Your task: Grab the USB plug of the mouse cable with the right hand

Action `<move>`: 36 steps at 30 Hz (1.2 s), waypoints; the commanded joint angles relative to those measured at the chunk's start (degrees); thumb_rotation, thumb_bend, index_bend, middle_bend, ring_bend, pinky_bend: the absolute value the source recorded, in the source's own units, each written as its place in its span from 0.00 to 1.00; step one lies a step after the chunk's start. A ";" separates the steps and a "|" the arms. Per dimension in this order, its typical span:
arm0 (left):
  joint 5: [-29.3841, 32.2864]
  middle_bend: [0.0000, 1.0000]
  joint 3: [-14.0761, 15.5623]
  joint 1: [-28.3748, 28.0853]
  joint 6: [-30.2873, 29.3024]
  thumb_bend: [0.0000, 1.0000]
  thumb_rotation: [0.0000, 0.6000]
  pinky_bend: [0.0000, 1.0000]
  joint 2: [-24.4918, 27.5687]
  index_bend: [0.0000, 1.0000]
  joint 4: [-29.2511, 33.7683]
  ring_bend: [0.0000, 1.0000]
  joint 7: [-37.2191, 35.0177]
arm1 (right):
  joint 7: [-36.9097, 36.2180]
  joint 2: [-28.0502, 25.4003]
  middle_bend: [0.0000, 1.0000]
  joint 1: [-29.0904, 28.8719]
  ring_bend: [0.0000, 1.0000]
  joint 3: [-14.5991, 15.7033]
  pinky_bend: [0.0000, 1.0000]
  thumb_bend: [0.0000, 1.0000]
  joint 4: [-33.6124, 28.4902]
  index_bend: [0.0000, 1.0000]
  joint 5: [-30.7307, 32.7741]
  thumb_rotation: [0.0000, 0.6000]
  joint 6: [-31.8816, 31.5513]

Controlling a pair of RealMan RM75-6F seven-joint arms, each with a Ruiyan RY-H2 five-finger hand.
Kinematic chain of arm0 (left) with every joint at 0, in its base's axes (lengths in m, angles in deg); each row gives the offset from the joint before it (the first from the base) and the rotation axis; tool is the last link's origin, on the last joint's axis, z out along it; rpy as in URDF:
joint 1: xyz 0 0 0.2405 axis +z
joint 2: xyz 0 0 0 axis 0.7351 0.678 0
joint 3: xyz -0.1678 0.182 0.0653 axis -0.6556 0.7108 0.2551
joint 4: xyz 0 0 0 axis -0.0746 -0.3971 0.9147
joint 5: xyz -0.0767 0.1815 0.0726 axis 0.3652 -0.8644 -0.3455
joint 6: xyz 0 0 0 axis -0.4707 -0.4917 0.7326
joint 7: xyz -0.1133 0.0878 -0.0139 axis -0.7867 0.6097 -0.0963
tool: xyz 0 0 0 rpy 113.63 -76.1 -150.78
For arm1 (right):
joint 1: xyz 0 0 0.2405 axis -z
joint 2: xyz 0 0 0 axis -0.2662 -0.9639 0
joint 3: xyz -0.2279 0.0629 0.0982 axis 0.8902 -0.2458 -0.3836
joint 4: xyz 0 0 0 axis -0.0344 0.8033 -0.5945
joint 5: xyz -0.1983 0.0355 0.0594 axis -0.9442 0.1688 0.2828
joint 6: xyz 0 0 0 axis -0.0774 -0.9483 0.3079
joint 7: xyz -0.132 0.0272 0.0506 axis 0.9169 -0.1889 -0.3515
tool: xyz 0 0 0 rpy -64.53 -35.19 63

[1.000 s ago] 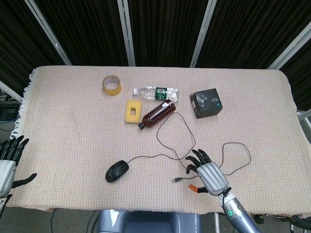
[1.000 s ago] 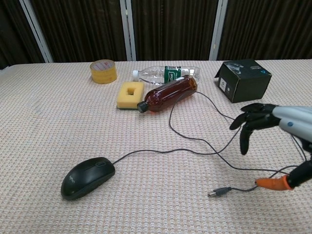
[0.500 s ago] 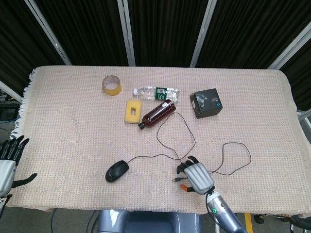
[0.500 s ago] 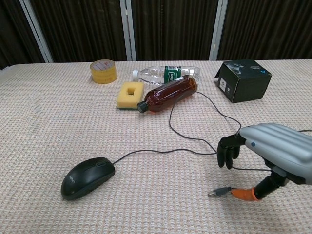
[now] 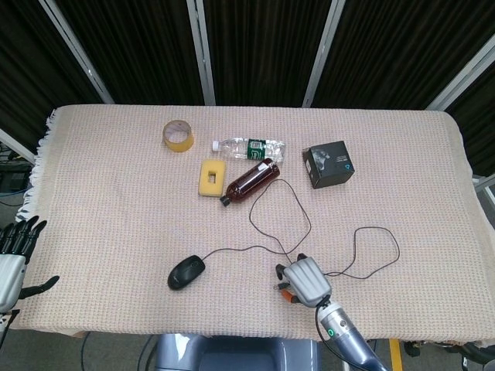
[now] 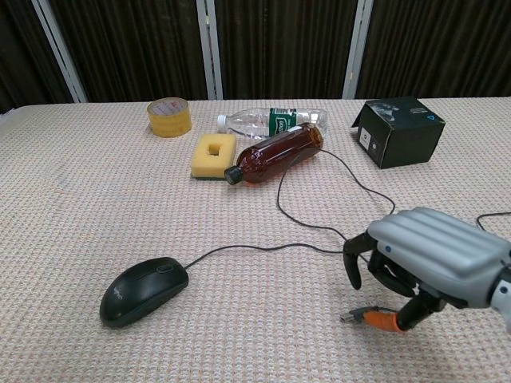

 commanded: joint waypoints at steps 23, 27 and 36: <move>0.08 0.00 0.04 -0.01 0.09 0.08 1.00 0.00 0.09 0.00 0.11 0.00 -0.27 | 7.91 3.86 1.00 -1.40 0.98 0.72 0.79 0.29 0.97 0.51 6.23 1.00 -0.55; 0.18 0.00 0.02 -0.04 0.21 0.08 1.00 0.00 0.13 0.00 0.18 0.00 -0.27 | 8.40 4.41 1.00 -1.62 0.98 0.58 0.79 0.29 1.42 0.50 7.22 1.00 -0.62; 0.23 0.00 0.05 -0.07 0.34 0.08 1.00 0.00 0.17 0.00 0.27 0.00 -0.29 | 9.35 5.23 1.00 -1.97 0.97 0.89 0.79 0.29 2.38 0.52 8.81 1.00 -0.84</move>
